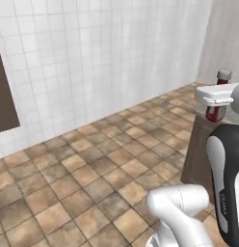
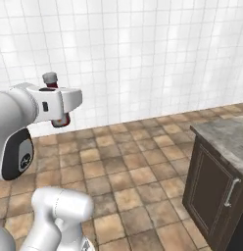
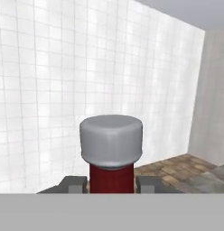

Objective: Move the hot dog bun to the plate on the dining table and place the condiment next to that plate. Then navigate to the fridge and take the sausage and place it on the plate as well.

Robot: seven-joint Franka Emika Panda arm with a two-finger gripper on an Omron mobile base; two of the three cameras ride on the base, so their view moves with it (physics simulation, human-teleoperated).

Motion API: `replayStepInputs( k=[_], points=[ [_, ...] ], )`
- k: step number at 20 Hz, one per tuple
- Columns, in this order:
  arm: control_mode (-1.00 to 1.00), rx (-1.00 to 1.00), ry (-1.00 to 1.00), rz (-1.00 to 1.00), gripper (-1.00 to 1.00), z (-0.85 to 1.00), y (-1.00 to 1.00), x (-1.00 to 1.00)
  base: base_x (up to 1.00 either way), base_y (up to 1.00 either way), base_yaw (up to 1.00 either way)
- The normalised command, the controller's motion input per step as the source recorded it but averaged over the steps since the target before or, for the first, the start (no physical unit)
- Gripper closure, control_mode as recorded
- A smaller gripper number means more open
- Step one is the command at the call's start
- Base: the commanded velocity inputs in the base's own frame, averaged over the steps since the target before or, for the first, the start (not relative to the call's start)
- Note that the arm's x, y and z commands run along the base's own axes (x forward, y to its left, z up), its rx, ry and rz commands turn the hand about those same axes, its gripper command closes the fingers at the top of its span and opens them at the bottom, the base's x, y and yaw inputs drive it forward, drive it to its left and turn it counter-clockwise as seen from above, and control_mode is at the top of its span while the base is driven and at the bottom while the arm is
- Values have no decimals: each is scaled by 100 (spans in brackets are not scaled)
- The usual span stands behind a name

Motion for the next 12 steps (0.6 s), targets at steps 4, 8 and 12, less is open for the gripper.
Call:
replayStepInputs(
  k=[4,8,12],
  points=[
    [100,0,0,0,100,0,0,0,99,26,-55],
    [100,0,0,0,100,0,0,0,100,53,-48],
    [100,0,0,0,100,0,0,0,100,64,-48]
  ],
)
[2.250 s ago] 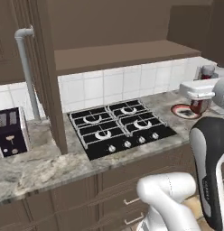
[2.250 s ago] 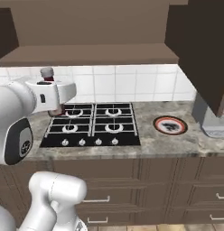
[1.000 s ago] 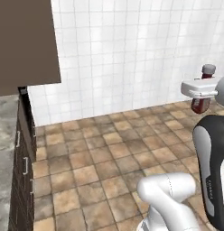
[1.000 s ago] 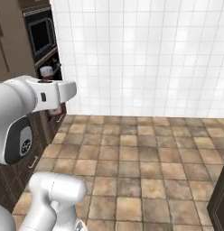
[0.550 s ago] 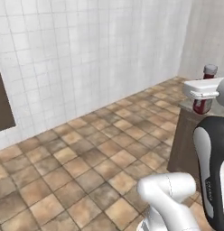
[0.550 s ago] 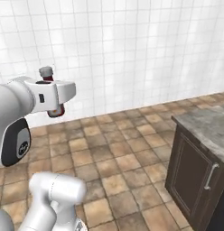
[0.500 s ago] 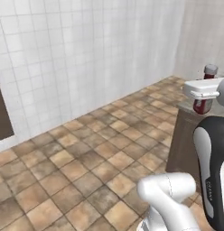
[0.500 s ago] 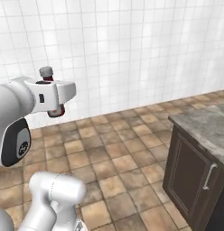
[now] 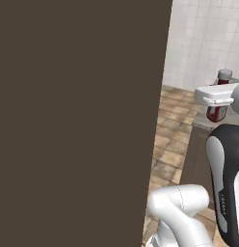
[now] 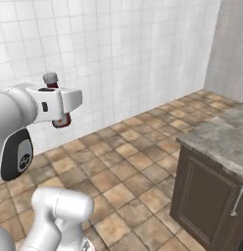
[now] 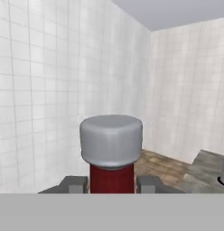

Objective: Move the hot dog bun to the plate on the dining table and place the condiment next to that plate. Then navigate to the fridge and take the sausage and place it on the plate as well.

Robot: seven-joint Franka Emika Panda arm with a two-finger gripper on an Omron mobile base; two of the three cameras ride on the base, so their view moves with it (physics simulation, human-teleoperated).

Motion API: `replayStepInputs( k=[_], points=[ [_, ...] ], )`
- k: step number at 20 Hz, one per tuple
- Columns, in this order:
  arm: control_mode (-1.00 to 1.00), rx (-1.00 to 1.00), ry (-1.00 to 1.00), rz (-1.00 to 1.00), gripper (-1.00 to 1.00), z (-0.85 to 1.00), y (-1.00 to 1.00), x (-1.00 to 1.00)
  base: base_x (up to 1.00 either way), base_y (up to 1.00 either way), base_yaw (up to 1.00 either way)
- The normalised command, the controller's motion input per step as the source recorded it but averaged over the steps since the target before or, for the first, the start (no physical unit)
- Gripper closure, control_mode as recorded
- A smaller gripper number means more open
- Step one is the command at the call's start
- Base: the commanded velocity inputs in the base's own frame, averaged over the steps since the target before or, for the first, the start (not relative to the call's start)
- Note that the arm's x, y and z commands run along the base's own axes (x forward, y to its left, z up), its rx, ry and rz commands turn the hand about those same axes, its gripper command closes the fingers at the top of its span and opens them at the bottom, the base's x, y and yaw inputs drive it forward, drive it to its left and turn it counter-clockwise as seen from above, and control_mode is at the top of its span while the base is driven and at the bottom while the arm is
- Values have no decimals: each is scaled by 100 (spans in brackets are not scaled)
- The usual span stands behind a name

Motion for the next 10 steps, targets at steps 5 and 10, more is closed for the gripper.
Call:
replayStepInputs(
  k=[5,10],
  points=[
    [100,0,0,0,100,0,0,0,100,72,-49],
    [100,0,0,0,100,0,0,0,100,72,-48]
  ],
)
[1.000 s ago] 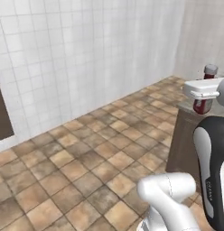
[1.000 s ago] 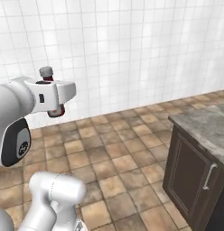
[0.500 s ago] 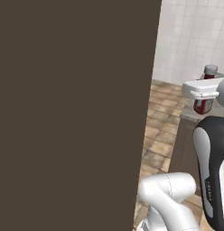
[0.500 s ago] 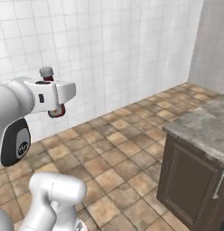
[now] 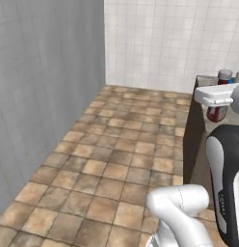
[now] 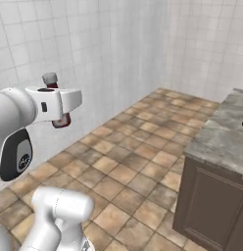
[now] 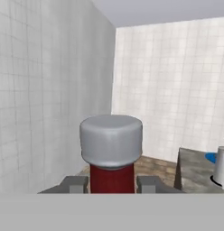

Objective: Move the hot dog bun to the plate on the dining table and place the condiment next to that plate. Then navigate to the fridge and take the sausage and place it on the plate as well.

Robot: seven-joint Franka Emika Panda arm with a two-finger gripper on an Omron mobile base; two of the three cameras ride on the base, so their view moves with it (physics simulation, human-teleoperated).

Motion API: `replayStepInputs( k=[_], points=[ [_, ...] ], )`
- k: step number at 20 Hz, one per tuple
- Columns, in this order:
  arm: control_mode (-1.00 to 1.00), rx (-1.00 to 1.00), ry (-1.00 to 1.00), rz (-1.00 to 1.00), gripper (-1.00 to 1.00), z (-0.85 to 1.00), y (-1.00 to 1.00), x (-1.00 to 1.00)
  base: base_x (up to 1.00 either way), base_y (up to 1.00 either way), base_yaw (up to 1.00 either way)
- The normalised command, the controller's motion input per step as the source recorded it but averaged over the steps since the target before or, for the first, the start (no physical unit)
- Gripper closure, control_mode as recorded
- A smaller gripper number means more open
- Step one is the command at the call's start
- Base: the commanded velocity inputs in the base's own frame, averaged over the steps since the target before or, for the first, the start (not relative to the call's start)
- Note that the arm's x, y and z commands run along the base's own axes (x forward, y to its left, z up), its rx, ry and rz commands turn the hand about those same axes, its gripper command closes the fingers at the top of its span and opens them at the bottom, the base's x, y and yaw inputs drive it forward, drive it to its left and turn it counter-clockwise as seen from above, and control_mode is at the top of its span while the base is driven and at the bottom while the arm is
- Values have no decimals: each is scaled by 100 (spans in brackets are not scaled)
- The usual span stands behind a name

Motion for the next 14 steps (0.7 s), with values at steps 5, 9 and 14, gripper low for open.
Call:
replayStepInputs(
  k=[5,9,14],
  points=[
    [100,0,0,0,100,0,0,0,100,72,-46],
    [100,0,0,0,100,0,0,0,100,71,-46],
    [100,0,0,0,100,0,0,0,100,72,-47]
  ],
)
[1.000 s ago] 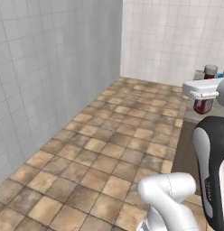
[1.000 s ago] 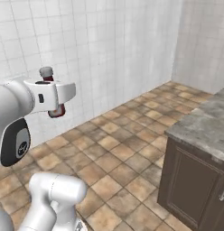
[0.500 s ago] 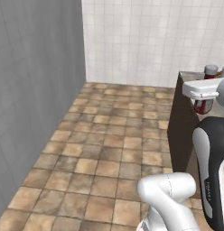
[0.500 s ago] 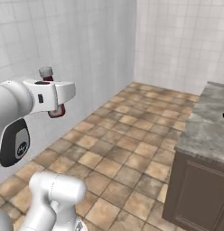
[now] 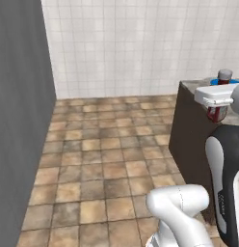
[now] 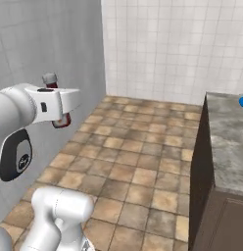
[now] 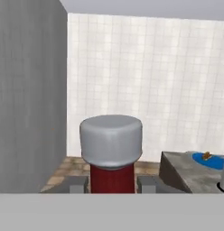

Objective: Move the hot dog bun to the plate on the dining table and place the condiment next to that plate. Then navigate to the fridge and take the sausage and place it on the plate as well.

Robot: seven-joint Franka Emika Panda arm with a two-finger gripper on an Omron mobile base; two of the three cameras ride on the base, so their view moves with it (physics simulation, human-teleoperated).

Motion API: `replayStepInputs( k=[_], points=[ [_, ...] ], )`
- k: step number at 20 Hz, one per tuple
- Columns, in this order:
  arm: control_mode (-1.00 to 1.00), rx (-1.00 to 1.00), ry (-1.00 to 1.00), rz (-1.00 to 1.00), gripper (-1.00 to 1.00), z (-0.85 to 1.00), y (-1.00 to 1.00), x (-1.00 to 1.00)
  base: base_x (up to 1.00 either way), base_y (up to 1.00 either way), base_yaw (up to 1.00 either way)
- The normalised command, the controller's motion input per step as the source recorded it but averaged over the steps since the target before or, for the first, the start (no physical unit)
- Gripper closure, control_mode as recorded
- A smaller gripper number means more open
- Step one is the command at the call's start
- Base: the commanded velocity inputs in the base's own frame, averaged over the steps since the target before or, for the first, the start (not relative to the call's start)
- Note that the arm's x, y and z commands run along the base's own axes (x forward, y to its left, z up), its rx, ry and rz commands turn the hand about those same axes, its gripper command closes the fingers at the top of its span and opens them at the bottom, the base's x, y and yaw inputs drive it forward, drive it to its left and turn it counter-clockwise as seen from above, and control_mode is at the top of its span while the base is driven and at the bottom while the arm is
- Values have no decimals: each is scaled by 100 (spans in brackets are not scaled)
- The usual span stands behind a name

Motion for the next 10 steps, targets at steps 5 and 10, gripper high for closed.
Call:
replayStepInputs(
  k=[5,10],
  points=[
    [100,0,0,0,100,0,0,0,100,71,-47],
    [100,0,0,0,100,0,0,0,100,70,-48]
  ],
)
